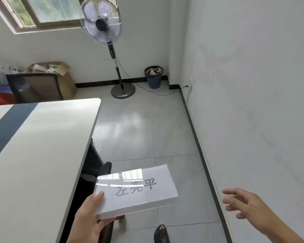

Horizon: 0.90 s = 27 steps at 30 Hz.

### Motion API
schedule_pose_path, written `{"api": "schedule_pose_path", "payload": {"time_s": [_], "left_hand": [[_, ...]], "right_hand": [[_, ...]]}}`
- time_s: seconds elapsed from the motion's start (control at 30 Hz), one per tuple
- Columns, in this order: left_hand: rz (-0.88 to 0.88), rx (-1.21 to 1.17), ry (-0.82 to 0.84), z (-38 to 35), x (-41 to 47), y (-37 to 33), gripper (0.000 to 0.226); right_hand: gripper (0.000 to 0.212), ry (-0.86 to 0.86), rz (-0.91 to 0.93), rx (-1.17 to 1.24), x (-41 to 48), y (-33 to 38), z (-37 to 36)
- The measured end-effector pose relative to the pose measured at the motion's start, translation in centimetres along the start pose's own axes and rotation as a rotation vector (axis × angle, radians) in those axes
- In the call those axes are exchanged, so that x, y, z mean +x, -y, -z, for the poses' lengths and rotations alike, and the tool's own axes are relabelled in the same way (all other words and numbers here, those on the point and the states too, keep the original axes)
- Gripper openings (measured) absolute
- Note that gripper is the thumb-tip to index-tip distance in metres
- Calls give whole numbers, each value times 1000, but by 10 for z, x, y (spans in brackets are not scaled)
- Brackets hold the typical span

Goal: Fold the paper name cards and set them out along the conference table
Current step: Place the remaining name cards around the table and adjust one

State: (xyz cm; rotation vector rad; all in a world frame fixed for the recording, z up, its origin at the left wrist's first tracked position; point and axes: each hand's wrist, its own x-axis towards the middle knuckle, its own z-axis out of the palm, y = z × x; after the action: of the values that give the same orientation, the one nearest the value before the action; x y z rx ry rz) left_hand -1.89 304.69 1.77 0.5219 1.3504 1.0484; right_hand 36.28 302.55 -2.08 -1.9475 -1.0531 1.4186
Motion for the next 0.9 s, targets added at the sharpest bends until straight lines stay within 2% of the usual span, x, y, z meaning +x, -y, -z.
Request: {"api": "schedule_pose_path", "payload": {"time_s": [0.13,0.27,0.4,0.53,0.63,0.8,0.9], "left_hand": [[-105,77,53,-60,94,-69,51],[-144,76,61,-110,183,-118,48],[-158,44,-32,-155,273,-139,21],[-112,-20,-213,-192,353,-162,10],[-133,-66,-270,-210,402,-192,10],[-101,-184,-398,-217,466,-226,31],[-82,-251,-464,-220,517,-245,24]], "right_hand": [[13,-78,-12,52,68,47,37],[17,-118,-42,99,147,85,63],[47,-79,-68,100,251,129,88],[18,-49,-12,49,368,185,115],[15,17,48,-19,451,252,124],[13,171,149,-135,564,366,118],[12,227,179,-167,634,417,102]]}}
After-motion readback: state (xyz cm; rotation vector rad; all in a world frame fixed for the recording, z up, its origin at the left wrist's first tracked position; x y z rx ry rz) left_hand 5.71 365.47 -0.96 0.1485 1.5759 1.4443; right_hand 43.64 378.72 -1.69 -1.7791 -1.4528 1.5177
